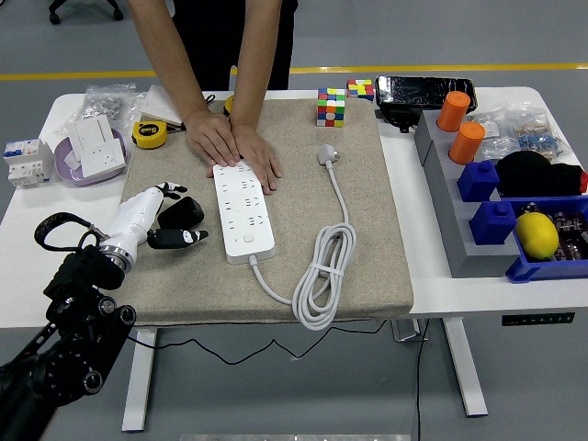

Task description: Pick up the plug,place it near the board,insert it into the board,press the button

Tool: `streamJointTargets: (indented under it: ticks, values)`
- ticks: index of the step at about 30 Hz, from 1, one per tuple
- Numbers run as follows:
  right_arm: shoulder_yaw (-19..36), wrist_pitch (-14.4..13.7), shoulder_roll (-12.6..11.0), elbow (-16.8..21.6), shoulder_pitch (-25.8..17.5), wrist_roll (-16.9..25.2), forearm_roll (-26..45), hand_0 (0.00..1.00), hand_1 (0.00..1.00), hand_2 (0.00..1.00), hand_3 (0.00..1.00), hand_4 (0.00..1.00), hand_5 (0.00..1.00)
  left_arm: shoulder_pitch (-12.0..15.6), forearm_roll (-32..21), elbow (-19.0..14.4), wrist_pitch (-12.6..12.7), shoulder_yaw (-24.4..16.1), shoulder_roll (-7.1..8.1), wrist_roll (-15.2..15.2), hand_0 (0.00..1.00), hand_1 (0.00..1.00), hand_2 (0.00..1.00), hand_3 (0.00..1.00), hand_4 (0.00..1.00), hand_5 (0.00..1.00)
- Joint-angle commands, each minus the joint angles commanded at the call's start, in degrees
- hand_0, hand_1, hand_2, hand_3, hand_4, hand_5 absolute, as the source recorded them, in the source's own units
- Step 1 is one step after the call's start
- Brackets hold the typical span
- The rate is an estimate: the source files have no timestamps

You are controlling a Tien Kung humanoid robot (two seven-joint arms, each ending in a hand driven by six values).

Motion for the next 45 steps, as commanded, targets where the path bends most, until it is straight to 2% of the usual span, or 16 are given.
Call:
streamJointTargets:
  ticks: [1,2,8,9,13,14,20,21,26,27,32,33,38,39,40,45]
  values:
    - [-0.01,0.00,0.01,0.00,-0.01,0.01,0.02,0.819,0.746,0.742,0.758,0.998,0.804,-0.04,0.00,0.31,0.11,-0.12,0.00,0.01,0.870,0.913,0.834,0.837,0.998,0.295]
    - [-0.02,0.00,0.02,0.00,-0.02,0.01,0.04,0.817,0.746,0.742,0.758,0.998,0.803,-0.08,0.00,0.52,0.20,-0.21,0.00,-0.01,0.870,0.916,0.772,0.831,0.998,0.254]
    - [0.02,0.00,-0.01,0.00,0.07,0.02,-0.04,0.819,0.746,0.742,0.758,0.998,0.802,-0.46,0.00,1.33,0.89,-0.52,0.00,-0.19,0.870,0.916,0.772,0.831,0.998,0.254]
    - [0.06,0.00,0.00,0.00,0.10,0.01,-0.06,0.819,0.746,0.742,0.758,0.998,0.802,-0.54,0.00,1.39,0.93,-0.54,0.00,-0.18,0.859,0.886,0.683,0.724,0.998,0.216]
    - [-0.02,-0.02,-0.01,0.00,0.18,0.05,0.08,0.819,0.746,0.742,0.758,0.998,0.802,-0.88,0.00,1.88,1.25,-0.59,0.00,-0.20,0.859,0.886,0.683,0.724,0.998,0.216]
    - [-0.06,-0.02,-0.01,0.00,0.19,0.07,0.13,0.818,0.746,0.742,0.758,0.998,0.803,-1.01,0.00,2.08,1.37,-0.56,0.00,-0.21,0.846,0.836,0.556,0.525,0.905,0.168]
    - [-0.06,-0.01,-0.01,0.00,0.10,0.00,0.09,0.818,0.746,0.742,0.758,0.998,0.803,-1.78,0.00,3.37,1.81,-0.39,0.00,-0.05,0.846,0.836,0.556,0.525,0.905,0.168]
    - [-0.11,-0.01,-0.01,0.00,0.11,0.01,0.14,0.818,0.746,0.742,0.758,0.998,0.803,-1.93,0.00,3.69,1.87,-0.42,0.00,-0.07,0.828,0.804,0.502,0.486,0.848,0.163]
    - [-0.26,-0.02,-0.05,0.00,0.28,0.05,0.22,0.818,0.746,0.742,0.758,0.998,0.803,-2.58,0.00,4.95,3.17,-0.80,0.00,-0.05,0.828,0.804,0.502,0.486,0.848,0.163]
    - [-0.22,-0.02,-0.04,0.00,0.29,0.03,0.16,0.817,0.746,0.742,0.758,0.998,0.803,-2.74,0.00,5.29,3.40,-1.07,0.00,-0.01,0.803,0.786,0.489,0.481,0.735,0.155]
    - [-0.21,0.03,-0.05,0.00,0.21,-0.07,0.00,0.817,0.746,0.742,0.758,0.998,0.803,-3.01,0.00,6.14,4.32,-1.79,0.00,-0.15,0.803,0.786,0.489,0.481,0.735,0.155]
    - [-0.27,0.04,-0.08,0.00,0.23,-0.06,0.02,0.818,0.745,0.741,0.758,0.998,0.804,-2.99,0.00,6.13,4.54,-1.85,0.00,-0.18,0.772,0.763,0.475,0.468,0.545,0.126]
    - [-0.34,0.04,-0.09,0.00,0.27,-0.02,0.03,0.818,0.745,0.741,0.758,0.998,0.804,-2.71,0.00,5.43,5.03,-0.90,0.00,-0.41,0.772,0.763,0.475,0.468,0.545,0.126]
    - [-0.36,0.04,-0.08,0.00,0.28,-0.02,0.04,0.817,0.746,0.742,0.758,0.998,0.802,-2.63,0.00,5.12,5.05,-0.57,0.00,-0.42,0.752,0.723,0.443,0.401,0.551,0.138]
    - [-0.39,0.04,-0.07,0.00,0.28,-0.01,0.07,0.817,0.746,0.742,0.758,0.998,0.802,-2.57,0.00,4.80,5.04,-0.24,0.00,-0.42,0.752,0.723,0.443,0.401,0.551,0.138]
    - [-0.37,0.05,-0.08,0.00,0.34,0.00,0.00,0.817,0.744,0.742,0.758,0.998,0.803,-3.31,-0.36,2.21,4.70,3.61,0.02,-0.40,0.741,0.710,0.435,0.377,0.548,0.123]
